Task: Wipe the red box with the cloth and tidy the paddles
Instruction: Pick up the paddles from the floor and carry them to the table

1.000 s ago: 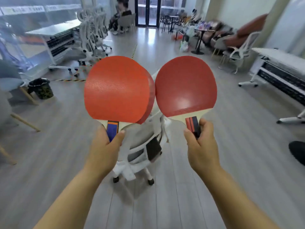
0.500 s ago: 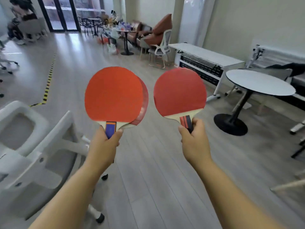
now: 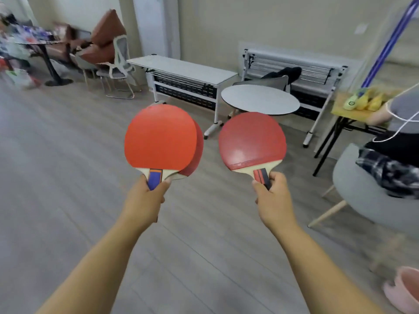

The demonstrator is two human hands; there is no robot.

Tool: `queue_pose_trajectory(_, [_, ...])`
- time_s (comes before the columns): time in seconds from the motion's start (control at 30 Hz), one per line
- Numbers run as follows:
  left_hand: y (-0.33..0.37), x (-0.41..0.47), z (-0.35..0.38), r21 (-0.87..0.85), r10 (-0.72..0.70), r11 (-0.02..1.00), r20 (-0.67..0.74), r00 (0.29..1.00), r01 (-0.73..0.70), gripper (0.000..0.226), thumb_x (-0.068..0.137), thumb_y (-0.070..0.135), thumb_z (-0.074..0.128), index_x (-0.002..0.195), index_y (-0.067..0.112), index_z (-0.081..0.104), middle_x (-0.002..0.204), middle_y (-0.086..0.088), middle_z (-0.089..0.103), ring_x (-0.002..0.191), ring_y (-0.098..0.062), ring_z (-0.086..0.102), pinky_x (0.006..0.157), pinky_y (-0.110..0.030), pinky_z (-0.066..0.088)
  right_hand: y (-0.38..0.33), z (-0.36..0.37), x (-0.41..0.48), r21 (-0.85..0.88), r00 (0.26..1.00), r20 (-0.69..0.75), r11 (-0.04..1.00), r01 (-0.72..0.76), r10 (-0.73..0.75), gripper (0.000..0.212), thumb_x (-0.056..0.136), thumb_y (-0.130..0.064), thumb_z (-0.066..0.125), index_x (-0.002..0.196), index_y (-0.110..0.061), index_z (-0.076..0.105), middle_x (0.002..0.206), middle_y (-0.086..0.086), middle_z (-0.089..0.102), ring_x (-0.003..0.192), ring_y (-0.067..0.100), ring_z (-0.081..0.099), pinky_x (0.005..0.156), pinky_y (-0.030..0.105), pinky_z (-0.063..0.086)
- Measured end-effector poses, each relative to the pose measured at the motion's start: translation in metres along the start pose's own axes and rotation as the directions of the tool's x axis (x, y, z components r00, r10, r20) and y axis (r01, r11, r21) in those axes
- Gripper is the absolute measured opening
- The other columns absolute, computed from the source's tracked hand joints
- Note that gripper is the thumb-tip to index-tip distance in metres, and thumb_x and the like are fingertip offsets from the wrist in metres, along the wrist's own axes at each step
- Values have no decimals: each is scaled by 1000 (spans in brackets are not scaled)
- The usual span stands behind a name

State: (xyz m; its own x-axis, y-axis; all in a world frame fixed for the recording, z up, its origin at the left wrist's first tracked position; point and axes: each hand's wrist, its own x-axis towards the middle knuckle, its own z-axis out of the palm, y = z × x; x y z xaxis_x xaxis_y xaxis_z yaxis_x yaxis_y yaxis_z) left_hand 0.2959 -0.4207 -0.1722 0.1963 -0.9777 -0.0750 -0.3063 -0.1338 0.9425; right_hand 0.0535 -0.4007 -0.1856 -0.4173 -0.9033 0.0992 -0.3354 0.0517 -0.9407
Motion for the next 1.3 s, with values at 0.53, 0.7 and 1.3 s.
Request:
queue_pose_trajectory(0.53, [76,264,229,48,-56,998,151,987,50,18,89,26,61,85,15,46,97,-19,64,74,-26,64,63,-37,48,75,-43,337,-21,976,-123,983,-185,181,17,91,-22,55,98,-19,40,79,3,54,67,22,50,65,35,41])
queue_pose_trajectory(0.7, [88,343,269,71,-78,995,174,982,67,22,88,28,61,89,13,45,100,-20,64,71,-24,63,62,-36,48,84,-23,426,-29,973,-113,978,-205,200,16,91,-21,55,97,-19,40,83,5,54,70,22,51,66,33,41])
queue_pose_trajectory(1.3, [152,691,411,177,-74,984,378,923,6,20,87,26,61,92,16,45,100,-19,61,66,-22,62,57,-35,43,111,43,748,-63,928,-216,945,-322,302,15,90,-22,56,91,-15,44,78,4,54,66,23,52,61,33,40])
